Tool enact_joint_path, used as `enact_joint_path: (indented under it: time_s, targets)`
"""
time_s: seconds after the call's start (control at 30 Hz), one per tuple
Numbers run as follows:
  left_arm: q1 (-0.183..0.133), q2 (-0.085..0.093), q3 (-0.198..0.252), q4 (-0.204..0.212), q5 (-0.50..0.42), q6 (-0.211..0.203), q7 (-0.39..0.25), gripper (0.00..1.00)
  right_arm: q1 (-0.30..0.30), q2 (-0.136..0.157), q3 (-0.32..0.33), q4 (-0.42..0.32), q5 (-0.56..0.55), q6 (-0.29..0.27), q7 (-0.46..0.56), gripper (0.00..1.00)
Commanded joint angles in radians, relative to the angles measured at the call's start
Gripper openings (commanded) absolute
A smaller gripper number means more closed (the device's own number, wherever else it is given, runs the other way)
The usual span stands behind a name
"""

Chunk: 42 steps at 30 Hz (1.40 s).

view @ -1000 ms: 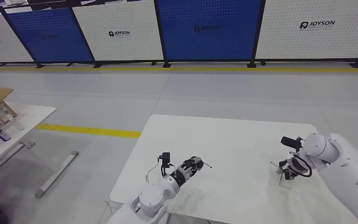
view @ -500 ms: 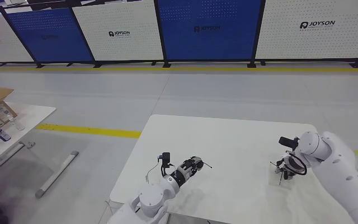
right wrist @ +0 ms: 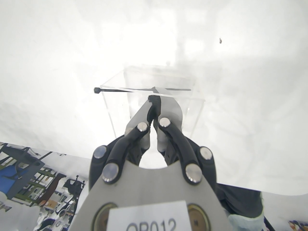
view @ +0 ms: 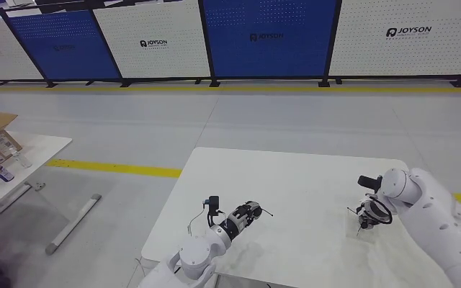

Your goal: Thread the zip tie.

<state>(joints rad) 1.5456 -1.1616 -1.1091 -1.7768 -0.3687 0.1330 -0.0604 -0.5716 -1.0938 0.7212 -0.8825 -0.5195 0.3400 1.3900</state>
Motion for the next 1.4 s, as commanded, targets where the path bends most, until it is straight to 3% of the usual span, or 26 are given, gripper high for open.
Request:
enact_joint_path:
  time_s: [0.0, 0.2, 0.33, 0.53, 1.1, 1.2, 1.37]
  targets:
    - [0.0, 0.0, 0.0, 0.0, 0.0, 0.0, 0.0, 0.0, -0.004, 0.002, 0.005, -0.011, -0.009, 0.0, 0.0, 0.0]
    - [0.0, 0.0, 0.0, 0.0, 0.0, 0.0, 0.0, 0.0, -0.027, 0.025, 0.057, -0.07, -0.033, 0.0, 0.0, 0.0]
    - [0.0, 0.0, 0.0, 0.0, 0.0, 0.0, 0.0, 0.0, -0.066, 0.053, 0.155, -0.145, -0.045, 0.0, -0.007, 0.0]
    - [0.0, 0.0, 0.0, 0.0, 0.0, 0.0, 0.0, 0.0, -0.202, 0.097, 0.349, -0.332, -0.057, 0.0, -0.059, 0.0]
    - [0.0, 0.0, 0.0, 0.0, 0.0, 0.0, 0.0, 0.0, -0.204, 0.096, 0.351, -0.334, -0.053, -0.003, -0.067, 0.0]
    - [0.0, 0.0, 0.0, 0.0, 0.0, 0.0, 0.0, 0.0, -0.237, 0.099, 0.382, -0.381, -0.006, -0.024, -0.132, 0.0]
    - [0.0, 0.0, 0.0, 0.0, 0.0, 0.0, 0.0, 0.0, -0.338, 0.109, 0.442, -0.561, 0.063, -0.015, -0.207, 0.0]
